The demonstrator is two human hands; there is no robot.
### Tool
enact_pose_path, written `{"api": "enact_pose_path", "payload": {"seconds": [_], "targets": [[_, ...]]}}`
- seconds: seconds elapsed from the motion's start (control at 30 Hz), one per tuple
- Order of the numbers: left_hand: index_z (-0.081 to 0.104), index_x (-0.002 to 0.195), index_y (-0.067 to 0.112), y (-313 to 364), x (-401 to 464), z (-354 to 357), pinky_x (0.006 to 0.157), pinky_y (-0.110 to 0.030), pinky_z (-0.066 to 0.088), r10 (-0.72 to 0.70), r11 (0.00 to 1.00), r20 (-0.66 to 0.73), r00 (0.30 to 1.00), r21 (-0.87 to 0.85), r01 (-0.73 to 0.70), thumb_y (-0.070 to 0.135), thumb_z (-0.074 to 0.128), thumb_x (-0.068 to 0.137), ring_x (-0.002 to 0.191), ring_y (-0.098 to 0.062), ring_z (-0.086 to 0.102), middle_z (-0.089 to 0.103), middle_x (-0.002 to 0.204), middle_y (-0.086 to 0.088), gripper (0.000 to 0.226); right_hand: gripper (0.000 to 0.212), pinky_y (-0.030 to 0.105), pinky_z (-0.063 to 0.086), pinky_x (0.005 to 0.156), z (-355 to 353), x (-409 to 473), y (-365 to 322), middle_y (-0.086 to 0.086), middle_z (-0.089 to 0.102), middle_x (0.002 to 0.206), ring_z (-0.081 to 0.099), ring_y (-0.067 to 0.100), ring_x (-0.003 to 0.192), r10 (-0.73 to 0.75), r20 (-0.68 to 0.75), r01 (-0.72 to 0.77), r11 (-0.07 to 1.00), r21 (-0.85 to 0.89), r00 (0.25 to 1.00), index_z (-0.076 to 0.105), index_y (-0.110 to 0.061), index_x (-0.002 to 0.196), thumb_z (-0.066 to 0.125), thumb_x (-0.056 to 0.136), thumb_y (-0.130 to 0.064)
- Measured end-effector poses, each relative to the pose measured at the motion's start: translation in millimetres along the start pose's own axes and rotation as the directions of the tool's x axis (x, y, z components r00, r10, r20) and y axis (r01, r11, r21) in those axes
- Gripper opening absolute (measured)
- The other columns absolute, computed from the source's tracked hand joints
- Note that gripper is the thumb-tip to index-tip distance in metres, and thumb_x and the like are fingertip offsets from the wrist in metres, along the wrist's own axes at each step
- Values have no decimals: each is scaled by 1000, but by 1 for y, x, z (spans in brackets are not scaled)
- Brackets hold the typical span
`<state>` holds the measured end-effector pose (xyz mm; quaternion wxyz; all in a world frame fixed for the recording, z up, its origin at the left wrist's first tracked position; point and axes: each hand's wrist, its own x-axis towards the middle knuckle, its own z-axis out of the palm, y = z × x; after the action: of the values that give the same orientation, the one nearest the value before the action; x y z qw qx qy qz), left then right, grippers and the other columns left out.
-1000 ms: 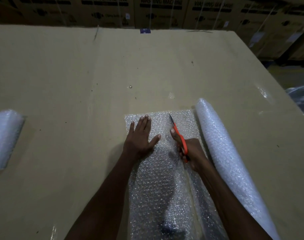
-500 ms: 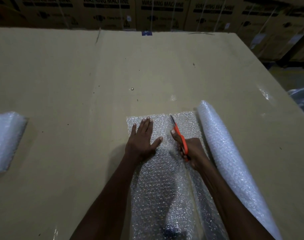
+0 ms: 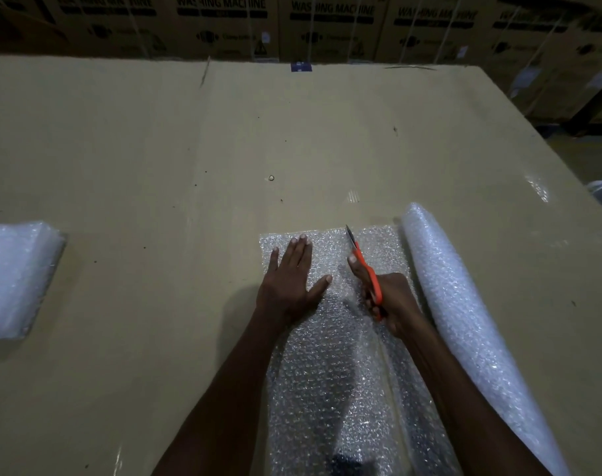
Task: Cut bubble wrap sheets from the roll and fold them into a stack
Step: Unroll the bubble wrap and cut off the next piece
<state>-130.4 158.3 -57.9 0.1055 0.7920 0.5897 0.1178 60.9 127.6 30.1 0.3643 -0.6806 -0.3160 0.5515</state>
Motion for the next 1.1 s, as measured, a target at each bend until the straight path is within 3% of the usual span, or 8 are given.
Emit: {"api": "enact_pose_path", "payload": {"seconds": [0.17, 0.43, 0.57, 0.67, 0.73, 0.83, 0.93, 1.1], "targets": [[17, 159, 11, 0, -1, 3, 125, -45, 2, 2, 1000, -39, 999, 22, -1, 68, 21, 98, 154, -14, 2, 9, 167, -4, 84, 53, 18, 30, 35, 5, 8, -5, 9, 54, 47, 41, 12, 32, 5, -41, -5, 1000, -12, 999, 60, -8, 53, 87, 73, -49], [5, 161, 14, 0, 1, -7, 124, -44, -8, -7, 1000, 92, 996, -4, 7, 73, 12, 94, 153, -13, -9, -4, 168, -1, 90, 51, 20, 32, 39, -6, -6, 4, 13, 59, 53, 44, 17, 37, -70, -25, 66, 989, -129, 997, 61, -10, 51, 89, 71, -48], [-3, 160, 12, -9, -1, -17, 124, -48, -7, -3, 1000, 151, 989, 0, 3, 78, 1, 85, 153, -15, -11, -7, 168, -3, 99, 43, 27, 46, 53, -25, -25, 14, 20, 71, 65, 58, 20, 52, -136, 37, 141, 964, -227, 990, 75, -3, 67, 87, 76, -43], [2, 160, 10, -19, -6, -30, 124, -47, -4, -4, 998, 139, 990, 55, -4, 76, 0, 86, 154, -17, -5, 0, 168, -4, 99, 36, 46, 59, 72, -36, -35, 25, 19, 74, 74, 63, 19, 63, -186, 64, 197, 938, -285, 980, 79, -8, 79, 79, 81, -44], [17, 159, 8, -25, -9, -40, 124, -48, 4, 14, 994, 90, 996, 109, -24, 74, 1, 88, 154, -21, 9, 17, 166, -7, 98, 38, 42, 57, 67, -41, -41, 31, 7, 72, 63, 57, 9, 58, -278, 21, 265, 888, -377, 960, 76, -9, 74, 73, 84, -45], [45, 145, 7, -30, -14, -53, 120, -49, 18, 55, 992, -14, 998, 113, -53, 68, 15, 94, 146, -26, 34, 48, 151, -10, 85, 43, 31, 36, 54, -40, -52, 37, -6, 47, 44, 44, 4, 45, -434, -36, 317, 709, -630, 900, 54, -15, 56, 70, 93, -31], [56, 134, 9, -21, -30, -63, 116, -47, 28, 47, 997, -103, 994, 70, -40, 58, 34, 101, 135, -28, 48, 60, 137, -11, 63, 31, 34, 42, 61, -34, -61, 48, 10, 69, 67, 66, 28, 67, -519, -38, 309, 565, -766, 854, 69, -12, 75, 65, 95, -34], [59, 130, 11, 7, -80, -46, 113, -49, 34, 87, 996, -100, 991, -3, -88, 53, 34, 103, 130, -29, 53, 62, 133, -11, 56, 31, 35, 28, 61, -25, -75, 70, 17, 65, 77, 64, 37, 73, -606, -31, 278, 409, -869, 795, 68, -8, 83, 55, 97, -33]]}}
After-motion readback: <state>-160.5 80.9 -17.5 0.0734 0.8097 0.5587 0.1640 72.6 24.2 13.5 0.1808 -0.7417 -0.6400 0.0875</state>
